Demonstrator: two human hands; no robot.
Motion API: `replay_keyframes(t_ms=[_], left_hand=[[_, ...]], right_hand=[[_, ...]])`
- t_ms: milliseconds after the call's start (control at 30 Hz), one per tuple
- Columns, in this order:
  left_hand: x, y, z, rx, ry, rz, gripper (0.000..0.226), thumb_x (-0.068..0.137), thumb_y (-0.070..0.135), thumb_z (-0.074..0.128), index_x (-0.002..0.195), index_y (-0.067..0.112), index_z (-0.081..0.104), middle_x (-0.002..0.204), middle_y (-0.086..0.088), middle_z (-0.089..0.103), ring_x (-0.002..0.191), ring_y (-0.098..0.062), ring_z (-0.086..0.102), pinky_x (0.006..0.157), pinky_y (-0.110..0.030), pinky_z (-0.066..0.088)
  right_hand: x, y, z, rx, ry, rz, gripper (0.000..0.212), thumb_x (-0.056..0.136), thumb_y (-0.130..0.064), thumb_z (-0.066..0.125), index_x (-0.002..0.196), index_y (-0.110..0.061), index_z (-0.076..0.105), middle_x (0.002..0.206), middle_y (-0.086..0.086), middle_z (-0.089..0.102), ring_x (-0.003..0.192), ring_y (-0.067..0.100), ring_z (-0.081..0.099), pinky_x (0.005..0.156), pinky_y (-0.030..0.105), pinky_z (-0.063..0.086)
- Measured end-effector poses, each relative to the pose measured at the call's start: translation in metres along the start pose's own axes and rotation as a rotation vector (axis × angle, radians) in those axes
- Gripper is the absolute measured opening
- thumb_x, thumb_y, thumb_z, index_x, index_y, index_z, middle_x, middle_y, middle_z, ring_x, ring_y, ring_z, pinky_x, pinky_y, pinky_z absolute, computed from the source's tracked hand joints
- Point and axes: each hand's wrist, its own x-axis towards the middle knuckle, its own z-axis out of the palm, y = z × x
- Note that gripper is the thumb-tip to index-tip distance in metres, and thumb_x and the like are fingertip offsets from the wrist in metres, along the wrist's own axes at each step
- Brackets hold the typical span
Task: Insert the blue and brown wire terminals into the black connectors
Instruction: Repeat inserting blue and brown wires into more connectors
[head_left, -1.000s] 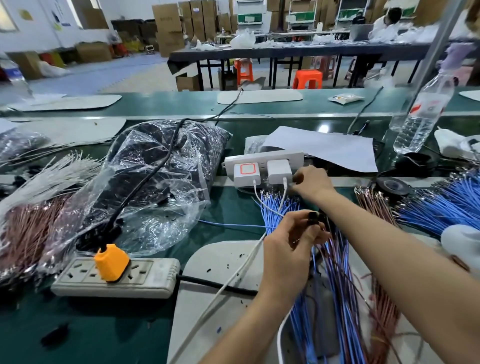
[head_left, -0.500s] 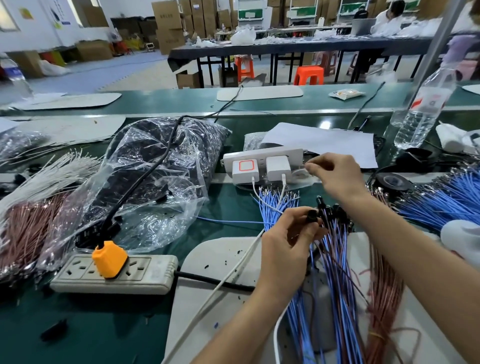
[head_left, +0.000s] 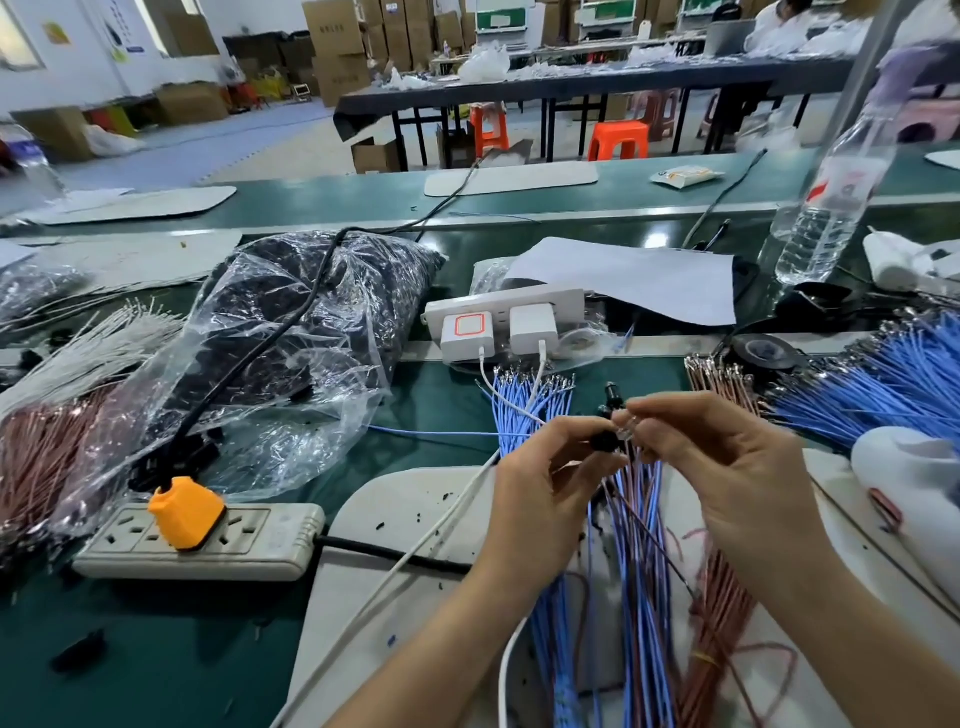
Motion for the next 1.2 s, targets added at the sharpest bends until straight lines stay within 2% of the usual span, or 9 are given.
replay_keyframes(t_ms=[233, 367, 467, 600, 767, 867, 1067, 1133, 1200], left_hand=[[-0.001, -0.002, -0.001, 0.114, -0.002, -0.023, 0.030, 0.085, 0.004, 0.067, 0.099, 0.031, 0.064, 0.090, 0.005, 0.071, 0.083, -0.009, 0.068, 0.078, -0.024, 0.054], [0.000, -0.001, 0.000, 0.183, -0.017, -0.021, 0.030, 0.085, 0.002, 0.067, 0.099, 0.028, 0.066, 0.089, 0.007, 0.070, 0.079, -0.006, 0.065, 0.075, -0.021, 0.052], [0.000, 0.000, -0.001, 0.213, -0.023, -0.005, 0.025, 0.086, 0.005, 0.068, 0.100, 0.026, 0.067, 0.090, 0.005, 0.070, 0.079, -0.010, 0.065, 0.073, -0.020, 0.051], [0.001, -0.003, -0.001, 0.233, -0.022, -0.014, 0.019, 0.085, 0.009, 0.070, 0.102, 0.017, 0.071, 0.086, 0.004, 0.071, 0.075, -0.010, 0.064, 0.069, -0.016, 0.049], [0.000, -0.003, 0.000, 0.247, -0.021, 0.000, 0.015, 0.084, 0.017, 0.071, 0.096, 0.026, 0.072, 0.077, 0.007, 0.071, 0.068, -0.025, 0.063, 0.064, -0.034, 0.051], [0.000, -0.002, 0.000, 0.280, -0.069, 0.017, 0.017, 0.085, 0.022, 0.069, 0.092, 0.037, 0.068, 0.067, 0.018, 0.066, 0.059, -0.008, 0.059, 0.059, -0.024, 0.048], [-0.003, 0.002, 0.000, 0.362, -0.036, 0.062, 0.012, 0.081, 0.042, 0.064, 0.087, 0.034, 0.070, 0.079, 0.015, 0.067, 0.084, -0.015, 0.061, 0.083, -0.037, 0.047], [-0.003, 0.003, 0.001, 0.309, -0.076, 0.047, 0.017, 0.086, 0.039, 0.062, 0.089, 0.023, 0.069, 0.078, 0.010, 0.071, 0.082, -0.009, 0.066, 0.085, -0.039, 0.050], [-0.003, 0.003, 0.002, 0.318, -0.088, 0.035, 0.013, 0.088, 0.036, 0.061, 0.089, 0.024, 0.068, 0.074, 0.022, 0.070, 0.078, -0.007, 0.067, 0.084, -0.041, 0.050]], right_hand=[[-0.004, 0.002, -0.004, -0.246, -0.040, -0.101, 0.019, 0.079, -0.003, 0.068, 0.091, -0.018, 0.072, 0.086, -0.007, 0.073, 0.086, 0.004, 0.068, 0.077, 0.010, 0.049], [-0.003, 0.000, -0.007, -0.415, -0.072, -0.250, 0.014, 0.081, -0.015, 0.064, 0.093, -0.016, 0.072, 0.092, -0.007, 0.068, 0.090, 0.006, 0.065, 0.081, 0.016, 0.050], [-0.002, 0.001, -0.006, -0.360, -0.055, -0.181, 0.013, 0.080, -0.015, 0.066, 0.090, -0.020, 0.072, 0.090, -0.009, 0.068, 0.089, 0.011, 0.066, 0.080, 0.020, 0.051], [-0.001, 0.004, -0.007, -0.354, -0.062, -0.081, 0.024, 0.080, 0.001, 0.070, 0.088, -0.022, 0.072, 0.086, -0.010, 0.070, 0.085, 0.005, 0.066, 0.075, 0.009, 0.047], [0.004, 0.002, -0.016, -0.256, -0.102, 0.066, 0.022, 0.082, 0.005, 0.066, 0.085, -0.016, 0.073, 0.080, -0.005, 0.073, 0.072, 0.006, 0.069, 0.068, 0.010, 0.050], [0.008, -0.001, -0.023, -0.099, -0.119, 0.199, 0.017, 0.081, 0.003, 0.064, 0.084, -0.010, 0.074, 0.076, 0.010, 0.073, 0.068, 0.020, 0.070, 0.066, 0.020, 0.056], [0.008, -0.003, -0.023, -0.022, -0.142, 0.263, 0.012, 0.075, -0.007, 0.065, 0.084, -0.007, 0.073, 0.076, 0.015, 0.072, 0.068, 0.019, 0.068, 0.069, 0.023, 0.058], [0.008, -0.004, -0.025, -0.092, -0.166, 0.216, 0.012, 0.080, 0.000, 0.064, 0.086, -0.007, 0.072, 0.077, 0.013, 0.072, 0.068, 0.018, 0.069, 0.069, 0.020, 0.056], [0.009, -0.003, -0.027, -0.146, -0.185, 0.194, 0.012, 0.082, 0.001, 0.064, 0.086, -0.007, 0.072, 0.075, 0.011, 0.072, 0.067, 0.016, 0.068, 0.067, 0.019, 0.055]])
